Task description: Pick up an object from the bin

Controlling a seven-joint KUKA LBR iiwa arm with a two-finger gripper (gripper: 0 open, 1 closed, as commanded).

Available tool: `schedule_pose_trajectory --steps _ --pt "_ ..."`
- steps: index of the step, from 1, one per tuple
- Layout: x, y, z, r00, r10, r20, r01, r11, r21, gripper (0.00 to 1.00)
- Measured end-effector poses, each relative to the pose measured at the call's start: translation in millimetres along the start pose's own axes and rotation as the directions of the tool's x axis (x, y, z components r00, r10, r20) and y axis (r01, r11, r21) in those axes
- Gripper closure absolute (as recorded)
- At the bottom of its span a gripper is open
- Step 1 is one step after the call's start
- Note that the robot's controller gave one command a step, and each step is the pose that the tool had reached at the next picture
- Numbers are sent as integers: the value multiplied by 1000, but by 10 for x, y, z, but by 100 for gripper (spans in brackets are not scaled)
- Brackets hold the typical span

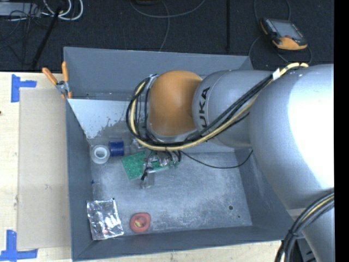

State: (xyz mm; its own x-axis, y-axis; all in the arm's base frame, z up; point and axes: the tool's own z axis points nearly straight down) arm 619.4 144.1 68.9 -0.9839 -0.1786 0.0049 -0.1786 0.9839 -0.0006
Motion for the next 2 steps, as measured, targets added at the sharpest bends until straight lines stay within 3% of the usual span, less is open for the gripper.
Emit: schedule_pose_trajectory --steps 1,2 --pt "-11 22 -44 1000 1 5 -1 1000 -1 100" --pt "190 70 -1188 999 -39 14 40 999 -1 100"
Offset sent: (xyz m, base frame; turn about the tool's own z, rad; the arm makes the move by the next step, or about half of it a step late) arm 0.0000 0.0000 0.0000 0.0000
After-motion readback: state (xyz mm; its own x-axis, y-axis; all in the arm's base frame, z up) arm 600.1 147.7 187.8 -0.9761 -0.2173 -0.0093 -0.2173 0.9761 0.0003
